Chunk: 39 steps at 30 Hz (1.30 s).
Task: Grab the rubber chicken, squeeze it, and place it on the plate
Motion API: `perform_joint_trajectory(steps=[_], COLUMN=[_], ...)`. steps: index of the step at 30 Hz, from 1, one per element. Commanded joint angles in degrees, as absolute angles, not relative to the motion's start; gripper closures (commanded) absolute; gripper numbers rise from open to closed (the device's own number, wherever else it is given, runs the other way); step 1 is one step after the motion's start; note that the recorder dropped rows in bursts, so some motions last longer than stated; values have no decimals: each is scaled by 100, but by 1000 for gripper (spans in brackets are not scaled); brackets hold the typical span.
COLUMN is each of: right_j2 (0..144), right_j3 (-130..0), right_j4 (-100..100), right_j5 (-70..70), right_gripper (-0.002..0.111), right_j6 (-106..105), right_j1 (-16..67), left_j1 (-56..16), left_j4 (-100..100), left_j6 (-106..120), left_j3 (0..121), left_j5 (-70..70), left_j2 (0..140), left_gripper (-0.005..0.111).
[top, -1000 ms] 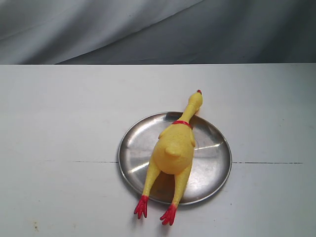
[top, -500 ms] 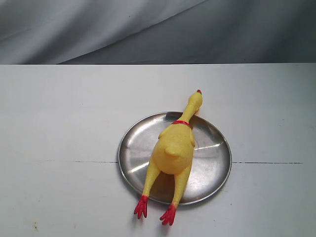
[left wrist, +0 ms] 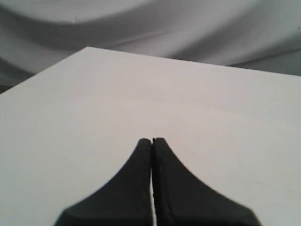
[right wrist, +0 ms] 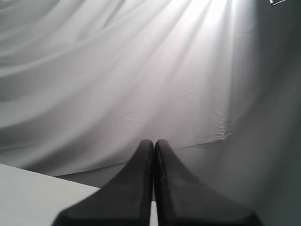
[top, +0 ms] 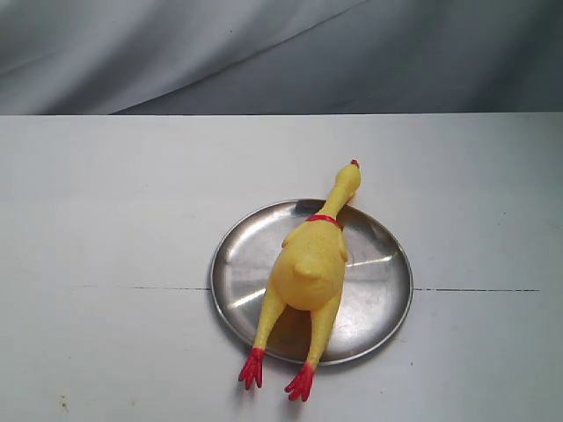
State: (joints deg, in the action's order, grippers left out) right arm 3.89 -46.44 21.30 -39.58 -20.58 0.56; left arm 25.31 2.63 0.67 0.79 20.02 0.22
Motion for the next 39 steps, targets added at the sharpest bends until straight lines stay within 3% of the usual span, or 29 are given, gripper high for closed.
perform_joint_trajectory(steps=[1,31,39], right_j2=[367,367,367], right_j3=[-4612,-4612,-4304], right_j4=[2099,2066,802], right_j5=[-3973,-3973,-4037], right_gripper=[108,108,108], right_j6=[-2036,-2049,-1337], right_j1=[69,69,69], left_j1=[2246,2234,2234], left_j4=[246,235,235], left_j6=[0,0,0], left_j3=[0,0,0], left_j5=[1946,1934,1934], left_j2=[0,0,0], left_gripper=[107,107,107])
